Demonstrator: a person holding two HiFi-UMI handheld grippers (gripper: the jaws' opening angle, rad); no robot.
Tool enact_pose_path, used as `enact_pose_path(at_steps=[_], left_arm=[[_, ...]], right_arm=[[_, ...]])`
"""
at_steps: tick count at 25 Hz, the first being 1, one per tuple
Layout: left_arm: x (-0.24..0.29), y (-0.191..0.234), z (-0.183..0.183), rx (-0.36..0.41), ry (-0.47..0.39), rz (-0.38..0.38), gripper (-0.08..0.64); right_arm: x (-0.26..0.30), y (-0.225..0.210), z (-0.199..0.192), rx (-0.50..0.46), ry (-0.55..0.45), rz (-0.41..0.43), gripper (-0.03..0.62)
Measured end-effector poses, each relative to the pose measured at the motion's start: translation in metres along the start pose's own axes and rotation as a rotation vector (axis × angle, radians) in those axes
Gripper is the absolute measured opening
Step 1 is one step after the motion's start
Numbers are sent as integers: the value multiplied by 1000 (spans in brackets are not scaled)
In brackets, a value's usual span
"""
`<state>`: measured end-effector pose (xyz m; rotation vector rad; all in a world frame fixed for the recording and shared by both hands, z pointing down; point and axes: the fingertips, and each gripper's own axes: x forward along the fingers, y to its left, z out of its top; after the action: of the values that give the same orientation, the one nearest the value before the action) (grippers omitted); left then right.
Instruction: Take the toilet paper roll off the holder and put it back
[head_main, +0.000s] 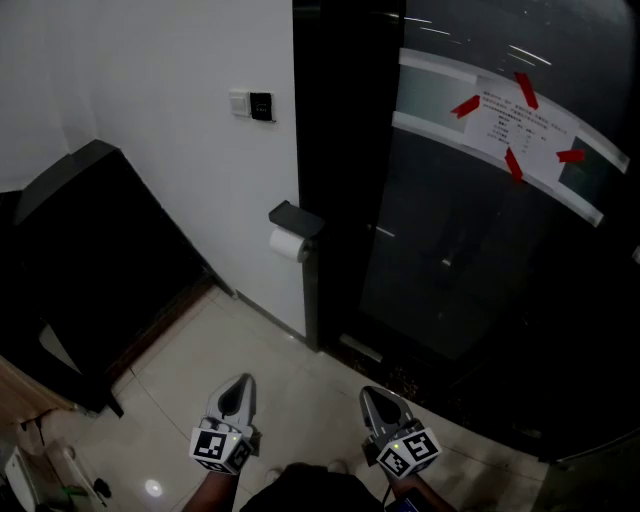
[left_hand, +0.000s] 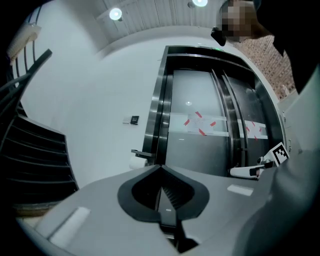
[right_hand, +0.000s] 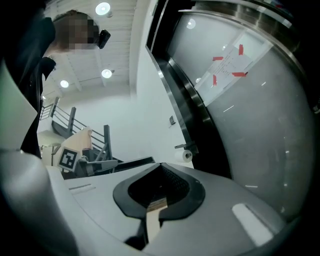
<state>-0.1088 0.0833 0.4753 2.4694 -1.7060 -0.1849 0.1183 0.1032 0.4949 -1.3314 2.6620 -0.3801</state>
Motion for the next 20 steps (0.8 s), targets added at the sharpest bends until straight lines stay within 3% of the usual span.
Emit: enact_pose_path(at_steps=[6, 13, 20], left_arm=[[-38, 51, 9, 27, -27, 79, 2], [-61, 64, 27, -45, -65, 23, 2], [-65, 78, 21, -33, -58, 33, 2]], right_arm=[[19, 30, -3, -32, 7, -4, 12], [37, 57, -4, -59, -12, 12, 12], [46, 62, -9, -71, -5, 13, 12]])
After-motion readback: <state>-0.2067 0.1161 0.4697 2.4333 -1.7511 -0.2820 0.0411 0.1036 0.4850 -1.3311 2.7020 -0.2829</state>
